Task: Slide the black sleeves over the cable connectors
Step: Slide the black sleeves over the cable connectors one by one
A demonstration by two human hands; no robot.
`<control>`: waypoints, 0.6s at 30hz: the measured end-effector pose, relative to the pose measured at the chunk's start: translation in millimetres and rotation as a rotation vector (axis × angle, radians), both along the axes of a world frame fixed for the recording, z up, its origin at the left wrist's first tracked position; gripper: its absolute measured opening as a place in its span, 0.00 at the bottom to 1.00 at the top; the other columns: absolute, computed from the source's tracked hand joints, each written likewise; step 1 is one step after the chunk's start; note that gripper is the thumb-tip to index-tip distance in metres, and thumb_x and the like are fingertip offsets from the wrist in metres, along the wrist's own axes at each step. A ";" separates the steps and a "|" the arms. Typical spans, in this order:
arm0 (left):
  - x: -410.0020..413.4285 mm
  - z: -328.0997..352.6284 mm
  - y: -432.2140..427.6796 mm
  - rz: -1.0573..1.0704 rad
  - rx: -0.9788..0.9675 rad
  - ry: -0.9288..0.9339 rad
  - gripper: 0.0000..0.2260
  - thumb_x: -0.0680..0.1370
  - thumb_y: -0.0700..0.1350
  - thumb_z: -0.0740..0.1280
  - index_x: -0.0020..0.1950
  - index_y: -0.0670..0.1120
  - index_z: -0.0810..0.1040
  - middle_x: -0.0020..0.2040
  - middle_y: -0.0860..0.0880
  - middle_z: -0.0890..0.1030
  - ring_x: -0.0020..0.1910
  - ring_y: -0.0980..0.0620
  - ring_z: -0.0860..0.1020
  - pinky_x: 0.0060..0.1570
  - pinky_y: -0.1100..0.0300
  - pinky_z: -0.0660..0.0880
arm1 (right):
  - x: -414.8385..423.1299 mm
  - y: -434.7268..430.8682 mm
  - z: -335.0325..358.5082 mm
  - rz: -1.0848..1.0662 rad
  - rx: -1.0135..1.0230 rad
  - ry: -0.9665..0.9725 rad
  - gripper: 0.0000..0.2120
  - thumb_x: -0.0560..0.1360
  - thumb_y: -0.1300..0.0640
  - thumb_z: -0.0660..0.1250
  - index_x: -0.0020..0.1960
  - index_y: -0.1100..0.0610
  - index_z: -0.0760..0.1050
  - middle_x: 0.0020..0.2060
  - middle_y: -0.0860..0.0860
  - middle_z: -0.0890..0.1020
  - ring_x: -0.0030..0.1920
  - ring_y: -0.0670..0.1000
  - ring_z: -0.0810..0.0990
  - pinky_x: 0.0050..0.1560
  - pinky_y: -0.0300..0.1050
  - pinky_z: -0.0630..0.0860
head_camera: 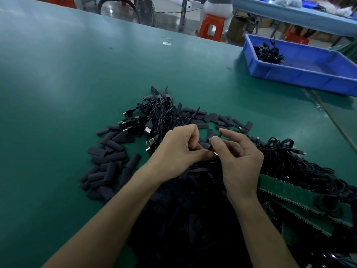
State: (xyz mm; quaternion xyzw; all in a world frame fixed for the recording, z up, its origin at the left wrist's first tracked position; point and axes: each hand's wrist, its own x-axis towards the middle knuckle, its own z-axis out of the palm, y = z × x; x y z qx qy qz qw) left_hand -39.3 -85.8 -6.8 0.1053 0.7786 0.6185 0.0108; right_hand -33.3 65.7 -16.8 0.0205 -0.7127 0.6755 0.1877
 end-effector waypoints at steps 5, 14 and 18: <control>1.8 0.5 -1.2 0.001 0.039 0.010 0.23 0.73 0.38 0.77 0.36 0.47 0.61 0.36 0.41 0.85 0.43 0.43 0.86 0.40 0.42 0.78 | 0.9 -0.6 -4.5 0.024 -0.094 -0.026 0.10 0.73 0.61 0.75 0.49 0.47 0.84 0.38 0.51 0.87 0.40 0.50 0.87 0.42 0.36 0.80; -6.1 12.2 -18.8 0.088 -0.041 0.072 0.13 0.76 0.45 0.76 0.44 0.50 0.70 0.34 0.50 0.84 0.31 0.54 0.80 0.35 0.61 0.75 | -2.2 28.6 11.7 0.109 0.370 -0.085 0.16 0.77 0.60 0.72 0.57 0.40 0.80 0.42 0.42 0.87 0.44 0.42 0.85 0.48 0.35 0.81; -10.7 20.7 -26.6 0.348 -0.029 0.129 0.08 0.79 0.44 0.71 0.48 0.55 0.73 0.37 0.53 0.86 0.34 0.49 0.84 0.38 0.51 0.82 | -10.0 53.5 37.5 0.134 0.887 -0.150 0.18 0.75 0.61 0.71 0.62 0.46 0.80 0.54 0.44 0.84 0.51 0.45 0.83 0.58 0.43 0.80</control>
